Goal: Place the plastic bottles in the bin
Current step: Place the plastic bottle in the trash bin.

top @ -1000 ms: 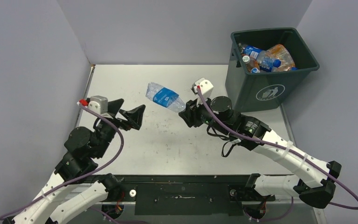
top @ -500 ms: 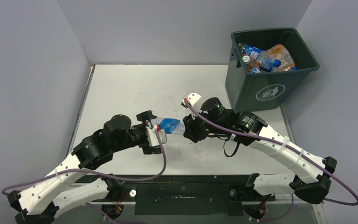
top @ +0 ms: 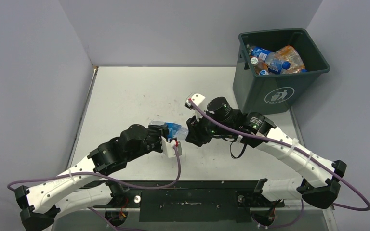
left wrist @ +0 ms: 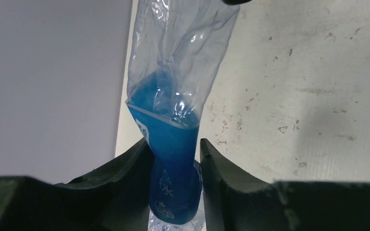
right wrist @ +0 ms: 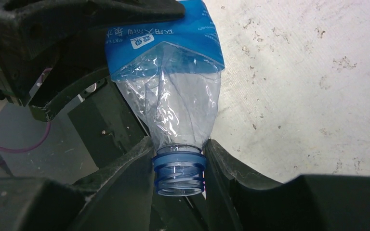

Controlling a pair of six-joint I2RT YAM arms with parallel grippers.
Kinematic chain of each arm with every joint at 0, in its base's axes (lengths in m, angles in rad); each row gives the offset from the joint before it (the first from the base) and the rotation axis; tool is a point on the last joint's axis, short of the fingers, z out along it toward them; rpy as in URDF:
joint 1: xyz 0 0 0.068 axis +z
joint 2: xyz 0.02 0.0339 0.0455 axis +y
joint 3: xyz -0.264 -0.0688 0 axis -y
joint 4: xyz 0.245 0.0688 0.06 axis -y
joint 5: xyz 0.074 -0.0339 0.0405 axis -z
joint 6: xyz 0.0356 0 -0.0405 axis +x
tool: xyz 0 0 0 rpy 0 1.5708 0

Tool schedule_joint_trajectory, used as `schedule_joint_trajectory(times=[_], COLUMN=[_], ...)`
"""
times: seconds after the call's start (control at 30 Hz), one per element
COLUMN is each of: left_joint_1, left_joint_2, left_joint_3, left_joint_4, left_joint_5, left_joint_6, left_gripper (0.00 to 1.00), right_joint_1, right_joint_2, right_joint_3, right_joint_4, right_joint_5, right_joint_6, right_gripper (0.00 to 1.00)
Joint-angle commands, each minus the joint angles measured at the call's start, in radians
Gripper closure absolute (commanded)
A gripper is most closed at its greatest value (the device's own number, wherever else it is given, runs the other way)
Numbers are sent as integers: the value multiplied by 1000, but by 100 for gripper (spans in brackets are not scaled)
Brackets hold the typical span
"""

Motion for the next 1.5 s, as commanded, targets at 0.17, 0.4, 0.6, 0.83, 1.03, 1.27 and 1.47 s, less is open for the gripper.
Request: schedule_joint_trajectory(times=[0.17, 0.4, 0.6, 0.83, 1.03, 1.27, 1.47], left_joint_1=[-2, -4, -4, -2, -1, -1, -1], left_joint_2=[-79, -83, -48, -78, -64, -108, -133], left_joint_3=[-25, -83, -82, -172, -168, -188, -210], left_joint_4=[247, 384, 395, 530, 524, 550, 592], left_joint_5=[5, 106, 214, 223, 216, 175, 145], left_joint_6=[-201, -686, -880, -985, -999, -1002, -998], left_gripper=[88, 100, 100, 100, 100, 100, 81], right_joint_1=[18, 18, 18, 24, 40, 49, 48], right_joint_2=[-92, -458, -513, -379, -323, -306, -261], right_joint_3=[49, -376, -560, -537, -515, -488, -412], right_joint_4=[129, 771, 1114, 1196, 1171, 1074, 947], right_joint_5=[35, 226, 332, 280, 275, 305, 295], right_joint_6=[3, 116, 196, 244, 247, 235, 213], right_gripper=[15, 0, 0, 6, 22, 45, 91])
